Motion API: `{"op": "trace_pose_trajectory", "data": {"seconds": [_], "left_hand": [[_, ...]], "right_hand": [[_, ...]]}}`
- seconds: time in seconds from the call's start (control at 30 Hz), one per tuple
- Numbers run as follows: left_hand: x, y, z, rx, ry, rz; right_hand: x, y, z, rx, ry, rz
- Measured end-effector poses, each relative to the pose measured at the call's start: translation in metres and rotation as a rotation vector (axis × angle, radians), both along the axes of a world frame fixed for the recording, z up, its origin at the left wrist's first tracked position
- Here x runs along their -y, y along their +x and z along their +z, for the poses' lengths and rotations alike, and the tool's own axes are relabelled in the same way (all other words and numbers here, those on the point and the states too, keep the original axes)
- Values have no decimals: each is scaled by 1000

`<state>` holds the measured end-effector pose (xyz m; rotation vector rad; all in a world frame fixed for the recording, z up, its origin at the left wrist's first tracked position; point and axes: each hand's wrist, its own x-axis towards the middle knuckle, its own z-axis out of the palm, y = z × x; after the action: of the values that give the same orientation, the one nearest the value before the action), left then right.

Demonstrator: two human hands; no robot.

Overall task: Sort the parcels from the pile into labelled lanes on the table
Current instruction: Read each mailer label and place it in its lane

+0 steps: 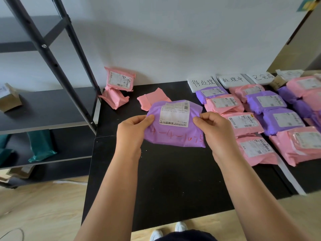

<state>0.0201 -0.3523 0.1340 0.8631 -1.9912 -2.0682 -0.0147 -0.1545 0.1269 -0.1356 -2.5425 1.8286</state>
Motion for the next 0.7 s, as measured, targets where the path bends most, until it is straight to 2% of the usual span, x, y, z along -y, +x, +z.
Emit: {"op": "trace_pose_trajectory", "data": {"seconds": [0.17,0.33,0.43,0.7], "left_hand": [[-4,-3,-3,-4,-20,-51],[-17,-2,-4,-55,-166,-161],[-28,-4,-5,-89,-239,-243],[-80,-7,-10,-156,-391,-532]], "right_hand": [[-4,5,-5,-36,142,-30],[-16,16,-11,34,267,-33],[-27,27,-15,110,237,-66],[-84,64,-26,152,155,-363]]}}
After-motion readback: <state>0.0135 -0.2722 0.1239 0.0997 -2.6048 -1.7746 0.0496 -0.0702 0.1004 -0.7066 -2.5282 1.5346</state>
